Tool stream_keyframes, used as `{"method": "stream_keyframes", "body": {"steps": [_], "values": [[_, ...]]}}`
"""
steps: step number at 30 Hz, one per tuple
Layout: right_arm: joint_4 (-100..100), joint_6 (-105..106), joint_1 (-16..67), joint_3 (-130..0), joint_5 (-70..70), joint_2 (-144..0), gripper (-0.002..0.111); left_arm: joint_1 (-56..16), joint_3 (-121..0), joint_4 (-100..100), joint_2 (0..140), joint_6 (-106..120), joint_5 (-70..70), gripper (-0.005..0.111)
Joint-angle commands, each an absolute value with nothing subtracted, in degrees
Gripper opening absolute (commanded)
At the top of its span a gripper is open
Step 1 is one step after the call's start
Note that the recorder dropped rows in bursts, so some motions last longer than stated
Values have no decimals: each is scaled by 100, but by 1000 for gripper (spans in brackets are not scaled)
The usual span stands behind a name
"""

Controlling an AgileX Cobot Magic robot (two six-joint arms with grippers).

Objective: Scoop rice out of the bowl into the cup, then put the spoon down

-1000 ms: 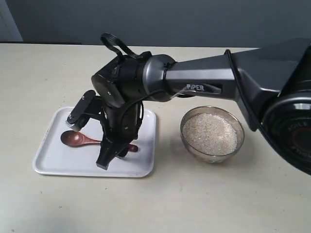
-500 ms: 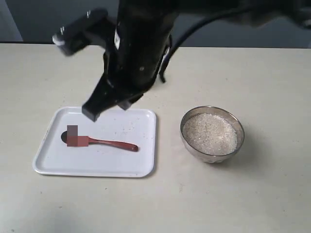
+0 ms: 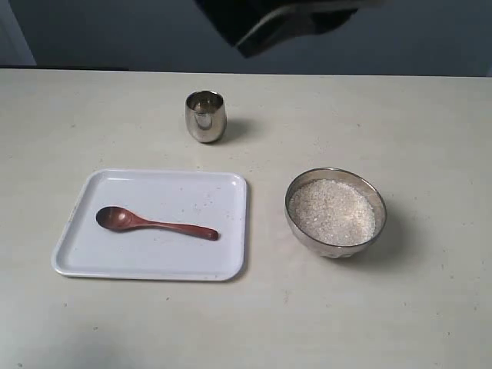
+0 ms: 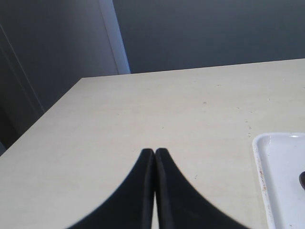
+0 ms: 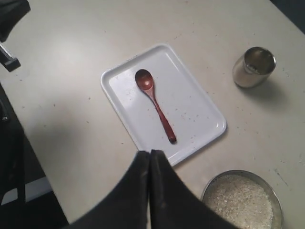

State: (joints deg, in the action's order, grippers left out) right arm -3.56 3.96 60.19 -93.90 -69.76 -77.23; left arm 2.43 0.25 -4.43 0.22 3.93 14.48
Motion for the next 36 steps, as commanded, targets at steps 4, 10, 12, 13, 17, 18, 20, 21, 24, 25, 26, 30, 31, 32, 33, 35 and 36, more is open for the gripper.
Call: {"method": "stream_keyframes", "body": {"steps": [4,10,12,13,17,18,20,21,24,25,26,30,31,32,33,35,36], "values": [[38,274,6001,-9396,-6996,-7274,-1,209,0,-460,0,368,1370,0],[1370,-290,6001,-9384,-6996,-6940,-1,209,0,-460,0,368,1370,0],[1598,-352,5989,-9299,-6996,-6752,-1,209,0,-460,0,368,1370,0],[1625,-350,5918,-9157,-6942,-6630,-1,209,0,-460,0,368,1370,0],[1091,-350,4330,-7625,-5652,-5687,-1,209,0,-460,0,368,1370,0],[1029,-350,4056,-7312,-5431,-5519,-1,209,0,-460,0,368,1370,0],[878,-350,3172,-6131,-4672,-4837,-1,209,0,-460,0,368,1370,0],[822,-350,2693,-5254,-4210,-4332,-1,209,0,-460,0,368,1370,0],[822,-350,1980,-3411,-3192,-3062,-1,209,0,-460,0,368,1370,0],[822,-350,1843,-2934,-2970,-2697,-1,209,0,-460,0,368,1370,0],[822,-350,1696,-2523,-2712,-2280,-1,209,0,-460,0,368,1370,0],[822,-350,1047,-1240,-1480,-800,-1,209,0,-460,0,368,1370,0],[727,-350,883,-897,-1381,-455,-1,209,0,-460,0,368,1370,0],[652,-350,819,-735,-1370,-280,-1,209,0,-460,0,368,1370,0],[510,-350,741,-439,-1356,0,-1,209,0,-460,0,368,1370,0],[361,-350,714,-23,-1222,0,-1,209,0,-460,0,368,1370,0],[287,-350,714,0,-1242,0,-1,209,0,-460,0,368,1370,0]]}}
